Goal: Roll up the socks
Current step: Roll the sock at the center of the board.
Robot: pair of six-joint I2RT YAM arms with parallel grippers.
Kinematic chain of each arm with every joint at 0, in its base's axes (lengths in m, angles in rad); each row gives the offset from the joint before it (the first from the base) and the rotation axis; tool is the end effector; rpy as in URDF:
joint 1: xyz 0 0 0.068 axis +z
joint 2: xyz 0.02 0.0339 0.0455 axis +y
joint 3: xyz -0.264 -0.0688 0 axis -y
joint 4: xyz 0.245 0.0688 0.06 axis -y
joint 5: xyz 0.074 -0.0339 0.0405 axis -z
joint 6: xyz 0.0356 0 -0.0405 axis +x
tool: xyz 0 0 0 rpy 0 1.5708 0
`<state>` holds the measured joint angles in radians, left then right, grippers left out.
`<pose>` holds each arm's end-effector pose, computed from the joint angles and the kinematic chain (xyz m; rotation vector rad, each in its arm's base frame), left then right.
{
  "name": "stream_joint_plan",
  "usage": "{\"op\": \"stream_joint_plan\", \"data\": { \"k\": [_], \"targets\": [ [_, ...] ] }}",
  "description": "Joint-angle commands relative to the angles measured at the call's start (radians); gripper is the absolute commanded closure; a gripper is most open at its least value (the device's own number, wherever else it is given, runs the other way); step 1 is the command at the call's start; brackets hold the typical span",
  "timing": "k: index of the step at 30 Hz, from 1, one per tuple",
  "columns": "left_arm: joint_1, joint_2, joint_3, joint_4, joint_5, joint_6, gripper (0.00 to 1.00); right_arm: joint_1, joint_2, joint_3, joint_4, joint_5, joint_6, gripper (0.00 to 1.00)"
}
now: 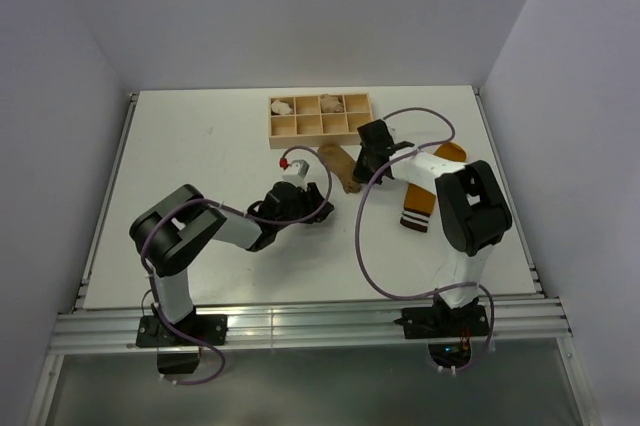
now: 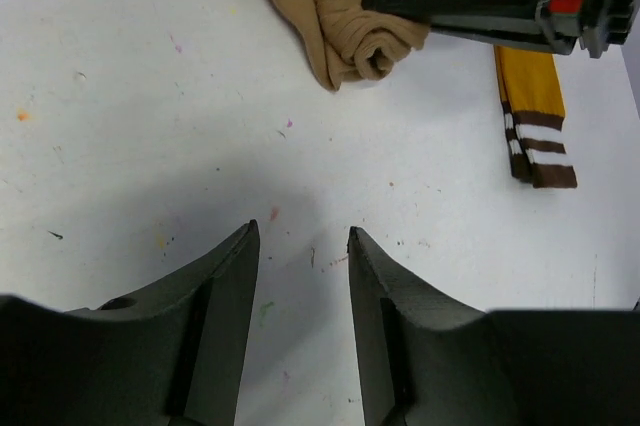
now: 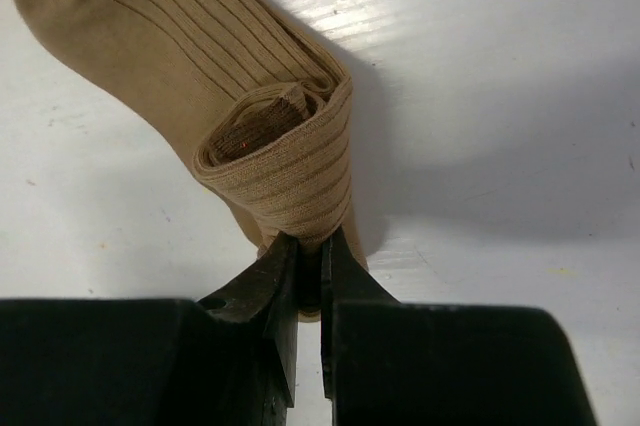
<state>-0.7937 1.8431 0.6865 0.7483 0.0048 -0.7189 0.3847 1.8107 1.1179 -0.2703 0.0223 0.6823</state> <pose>0.2419 -0.2462 0.1241 0.0825 2.1147 -0.9578 0.3452 0.1389 0.1697 0.3915 2.5506 0.3867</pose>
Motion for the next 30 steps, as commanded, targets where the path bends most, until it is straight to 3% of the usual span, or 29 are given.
{"op": "stream_joint_plan", "data": {
  "k": [1,12,18,23,30],
  "targets": [
    [-0.001,-0.041,-0.002,0.063,-0.057,0.022,0.54,0.054,0.074,0.069,-0.234,0.116,-0.047,1.00],
    [-0.009,-0.004,0.025,0.215,-0.026,0.128,0.54,0.083,0.164,0.175,-0.360,0.186,-0.029,1.00],
    [-0.050,0.093,0.139,0.227,-0.048,0.206,0.46,0.088,0.170,0.184,-0.372,0.148,-0.018,1.00],
    [-0.085,0.178,0.208,0.232,-0.149,0.259,0.33,0.092,0.171,0.201,-0.380,0.107,-0.015,1.00],
    [-0.104,0.258,0.306,0.197,-0.215,0.340,0.32,0.095,0.171,0.211,-0.385,0.076,-0.015,1.00]
  ]
}}
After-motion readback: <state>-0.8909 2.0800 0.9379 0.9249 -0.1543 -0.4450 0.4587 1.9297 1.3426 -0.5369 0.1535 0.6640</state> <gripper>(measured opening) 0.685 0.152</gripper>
